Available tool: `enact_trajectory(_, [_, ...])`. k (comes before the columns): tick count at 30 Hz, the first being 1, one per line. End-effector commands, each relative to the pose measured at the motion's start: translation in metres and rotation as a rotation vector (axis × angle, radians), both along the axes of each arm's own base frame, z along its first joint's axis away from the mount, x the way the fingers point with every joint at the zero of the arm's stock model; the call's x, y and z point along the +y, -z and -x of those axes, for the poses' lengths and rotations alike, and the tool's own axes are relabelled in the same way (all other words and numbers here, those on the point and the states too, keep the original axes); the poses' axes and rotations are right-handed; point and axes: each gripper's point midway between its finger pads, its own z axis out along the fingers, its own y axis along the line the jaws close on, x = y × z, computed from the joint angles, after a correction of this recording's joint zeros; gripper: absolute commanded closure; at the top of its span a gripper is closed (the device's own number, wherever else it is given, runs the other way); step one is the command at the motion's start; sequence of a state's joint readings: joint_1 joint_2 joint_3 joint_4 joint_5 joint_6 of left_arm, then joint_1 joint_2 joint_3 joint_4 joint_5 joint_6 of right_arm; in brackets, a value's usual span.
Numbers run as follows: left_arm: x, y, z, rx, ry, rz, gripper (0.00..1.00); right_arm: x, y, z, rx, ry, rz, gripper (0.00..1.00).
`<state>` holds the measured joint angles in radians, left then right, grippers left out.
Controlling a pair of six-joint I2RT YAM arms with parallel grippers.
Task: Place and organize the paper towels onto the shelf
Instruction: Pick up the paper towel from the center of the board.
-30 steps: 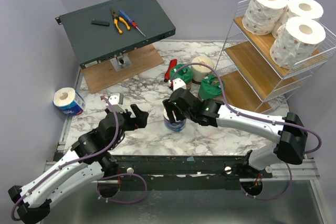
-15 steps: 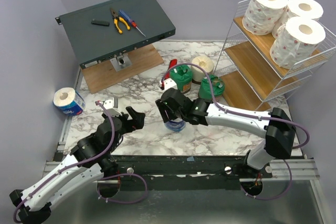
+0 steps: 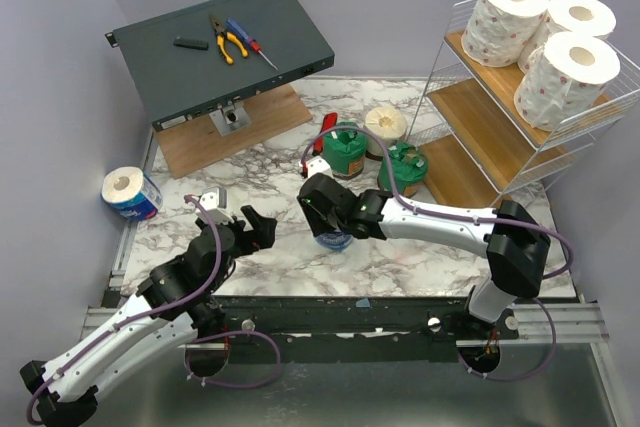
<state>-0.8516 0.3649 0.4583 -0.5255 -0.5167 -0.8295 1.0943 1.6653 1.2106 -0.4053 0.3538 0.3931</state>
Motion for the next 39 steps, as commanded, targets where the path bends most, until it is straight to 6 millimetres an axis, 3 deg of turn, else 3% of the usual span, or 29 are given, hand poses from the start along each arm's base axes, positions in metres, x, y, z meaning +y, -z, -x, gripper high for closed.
enact_trajectory(1, [0.002,0.002,-0.002,0.002,-0.020,0.001,0.11,-0.001,0.005,-0.002,-0.006,0.021,0.035,0.51])
enact_trajectory(6, [0.001,0.003,-0.002,0.004,-0.018,0.005,0.11,-0.009,0.005,-0.004,-0.016,0.040,0.066,0.58])
enact_trajectory(11, [-0.001,0.003,-0.002,0.004,-0.013,0.012,0.11,-0.021,-0.021,-0.010,-0.077,0.083,0.052,0.66])
enact_trajectory(16, [-0.008,-0.001,-0.004,0.000,0.006,0.023,0.11,-0.044,-0.068,-0.017,-0.173,0.146,0.060,0.68])
enact_trajectory(27, [-0.027,-0.009,-0.008,-0.005,0.062,0.059,0.12,-0.126,-0.181,-0.055,-0.413,0.404,0.100,0.68])
enact_trajectory(32, [-0.050,-0.028,-0.018,-0.031,0.107,0.110,0.12,-0.156,-0.218,-0.076,-0.464,0.500,0.078,0.68])
enact_trajectory(39, [-0.100,-0.068,-0.036,-0.063,0.218,0.189,0.14,-0.196,-0.260,-0.099,-0.530,0.628,0.065,0.68])
